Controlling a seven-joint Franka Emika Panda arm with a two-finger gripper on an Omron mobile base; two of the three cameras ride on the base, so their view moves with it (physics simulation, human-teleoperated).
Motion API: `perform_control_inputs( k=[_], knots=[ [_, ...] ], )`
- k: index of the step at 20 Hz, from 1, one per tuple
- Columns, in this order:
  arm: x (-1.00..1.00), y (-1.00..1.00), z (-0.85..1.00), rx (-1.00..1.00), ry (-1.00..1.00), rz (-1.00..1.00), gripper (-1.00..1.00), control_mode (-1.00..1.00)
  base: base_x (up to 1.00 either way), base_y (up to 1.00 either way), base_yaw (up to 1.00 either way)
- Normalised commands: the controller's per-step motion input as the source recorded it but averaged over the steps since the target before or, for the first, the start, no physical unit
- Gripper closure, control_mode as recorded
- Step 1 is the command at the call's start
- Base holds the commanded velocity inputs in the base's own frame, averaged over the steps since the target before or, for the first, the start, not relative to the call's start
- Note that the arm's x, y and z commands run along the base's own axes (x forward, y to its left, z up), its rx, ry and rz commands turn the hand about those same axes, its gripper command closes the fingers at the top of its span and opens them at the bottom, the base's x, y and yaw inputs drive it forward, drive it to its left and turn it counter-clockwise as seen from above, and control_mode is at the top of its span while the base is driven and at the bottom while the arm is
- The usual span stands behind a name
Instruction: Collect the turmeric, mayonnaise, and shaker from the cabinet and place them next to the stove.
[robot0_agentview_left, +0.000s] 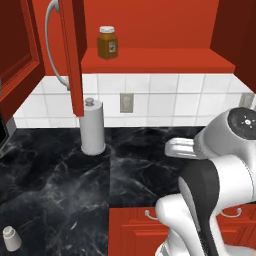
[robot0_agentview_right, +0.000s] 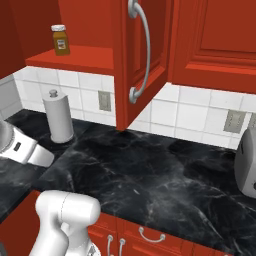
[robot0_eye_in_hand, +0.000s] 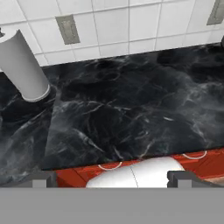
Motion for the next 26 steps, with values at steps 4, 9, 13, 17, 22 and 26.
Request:
perform_control_inputs(
  k=[4,9,13,17,22,26],
  knots=[
    [0.49,0.00,0.24,0.08,-0.26,0.39,-1.00,-1.00,0.00,0.00,0.00],
    [0.25,0.00,0.52,0.02,-0.28,0.32,-1.00,-1.00,0.00,0.00,0.00],
    [0.08,0.02,0.64,0.00,-0.22,0.18,-1.00,-1.00,0.00,0.00,0.00],
    [0.01,0.00,0.63,0.00,-0.23,0.14,-1.00,-1.00,0.00,0.00,0.00],
    [0.03,0.01,0.63,0.00,-0.21,0.10,-1.00,-1.00,0.00,0.00,0.00],
    [0.10,0.06,0.62,0.00,-0.20,0.09,-1.00,-1.00,0.00,0.00,0.00]
  ],
)
